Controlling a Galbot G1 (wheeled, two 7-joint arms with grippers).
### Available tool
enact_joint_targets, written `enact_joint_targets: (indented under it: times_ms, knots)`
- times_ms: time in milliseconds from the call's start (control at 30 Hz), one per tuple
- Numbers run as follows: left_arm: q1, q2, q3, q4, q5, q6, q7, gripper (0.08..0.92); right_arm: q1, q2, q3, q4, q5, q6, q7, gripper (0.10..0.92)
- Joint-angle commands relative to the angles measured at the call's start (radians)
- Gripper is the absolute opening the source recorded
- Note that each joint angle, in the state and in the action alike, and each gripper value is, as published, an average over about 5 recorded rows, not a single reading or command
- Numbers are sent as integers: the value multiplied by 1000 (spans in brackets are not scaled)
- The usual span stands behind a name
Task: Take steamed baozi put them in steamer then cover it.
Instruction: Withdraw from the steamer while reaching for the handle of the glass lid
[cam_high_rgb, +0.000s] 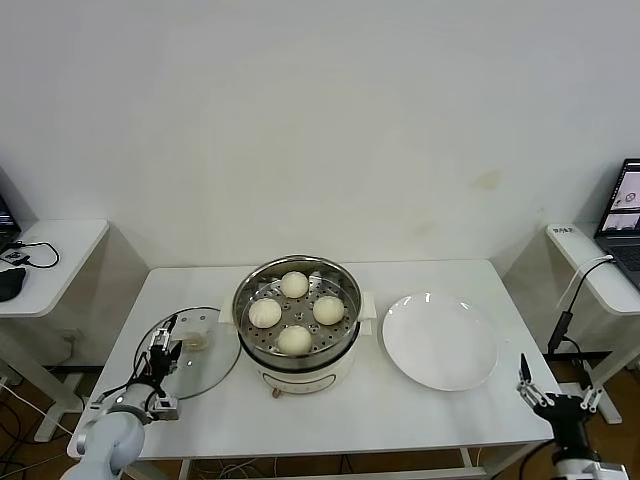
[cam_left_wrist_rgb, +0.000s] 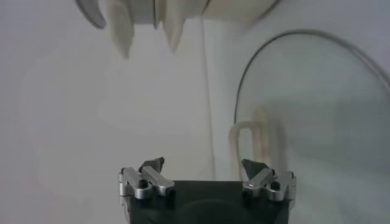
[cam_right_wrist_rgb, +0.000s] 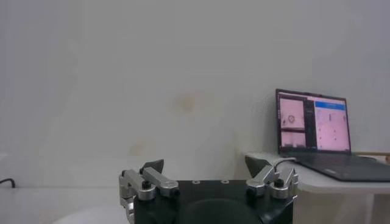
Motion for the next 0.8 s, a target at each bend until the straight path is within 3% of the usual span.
enact_joint_targets:
  times_ms: [33, 800]
  knots:
    - [-83, -2, 16, 100, 14, 0, 0, 823, -13, 12, 8, -1, -5, 0, -1, 823]
    - [-172, -37, 48, 185, -45, 15, 7, 823, -17, 21, 0, -13, -20, 4, -7, 823]
